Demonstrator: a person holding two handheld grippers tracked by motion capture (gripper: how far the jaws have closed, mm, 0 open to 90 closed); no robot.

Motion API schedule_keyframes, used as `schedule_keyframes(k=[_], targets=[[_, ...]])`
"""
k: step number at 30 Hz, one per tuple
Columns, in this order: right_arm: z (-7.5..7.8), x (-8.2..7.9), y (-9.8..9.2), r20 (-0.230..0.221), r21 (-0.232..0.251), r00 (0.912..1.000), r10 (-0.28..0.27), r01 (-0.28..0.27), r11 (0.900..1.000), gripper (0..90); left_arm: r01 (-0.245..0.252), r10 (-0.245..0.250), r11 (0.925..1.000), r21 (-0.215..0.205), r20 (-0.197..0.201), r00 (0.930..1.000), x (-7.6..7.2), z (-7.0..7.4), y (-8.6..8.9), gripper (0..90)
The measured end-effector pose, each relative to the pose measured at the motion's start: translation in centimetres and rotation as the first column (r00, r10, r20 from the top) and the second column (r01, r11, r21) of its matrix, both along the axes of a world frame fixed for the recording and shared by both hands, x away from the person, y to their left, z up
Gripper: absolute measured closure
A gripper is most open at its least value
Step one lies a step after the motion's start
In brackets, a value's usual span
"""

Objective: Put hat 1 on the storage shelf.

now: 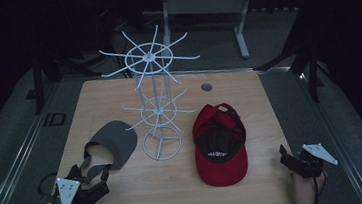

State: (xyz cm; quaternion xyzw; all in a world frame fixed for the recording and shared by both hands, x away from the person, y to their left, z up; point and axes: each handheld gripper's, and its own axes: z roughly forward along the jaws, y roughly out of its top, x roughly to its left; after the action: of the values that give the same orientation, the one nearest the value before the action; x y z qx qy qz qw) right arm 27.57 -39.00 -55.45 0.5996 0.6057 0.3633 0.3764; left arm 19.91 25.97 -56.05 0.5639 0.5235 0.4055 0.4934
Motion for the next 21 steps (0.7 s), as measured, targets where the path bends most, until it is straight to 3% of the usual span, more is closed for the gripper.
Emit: schedule_keyframes(k=[7, 9, 13, 17, 21], targets=[[0.0, 0.0, 0.3, -0.041, 0.002, 0.9982, 0.043, -0.043, 0.999, 15.2, 0.008, -0.008, 0.9999, 0.01, 0.001, 1.0, 0.0, 0.0, -0.2, 2.2], [0.2, 0.0, 0.7, -0.069, 0.003, 0.9945, 0.078, -0.078, 0.997, 14.8, 0.015, -0.015, 0.9999, 0.007, 0.004, 0.9999, 0.0, 0.0, -0.3, 2.2], [0.4, 0.3, 1.1, -0.122, 0.074, 0.9846, 0.126, -0.117, 0.99, 13.3, 0.023, -0.023, 0.9997, 0.008, 0.004, 0.9997, 0.1, 0.1, -0.4, 2.2], [0.7, 0.6, 1.4, -0.136, 0.077, 0.9791, 0.151, -0.142, 0.987, 13.1, 0.026, -0.026, 0.9997, -0.002, -0.001, 0.9997, 0.1, 0.0, -0.3, 2.2], [1.3, 0.6, 1.8, -0.096, 0.06, 0.9797, 0.176, -0.171, 0.983, 12.9, 0.028, -0.028, 0.9996, -0.001, -0.002, 0.9996, 0.1, 0.0, -0.3, 2.2]])
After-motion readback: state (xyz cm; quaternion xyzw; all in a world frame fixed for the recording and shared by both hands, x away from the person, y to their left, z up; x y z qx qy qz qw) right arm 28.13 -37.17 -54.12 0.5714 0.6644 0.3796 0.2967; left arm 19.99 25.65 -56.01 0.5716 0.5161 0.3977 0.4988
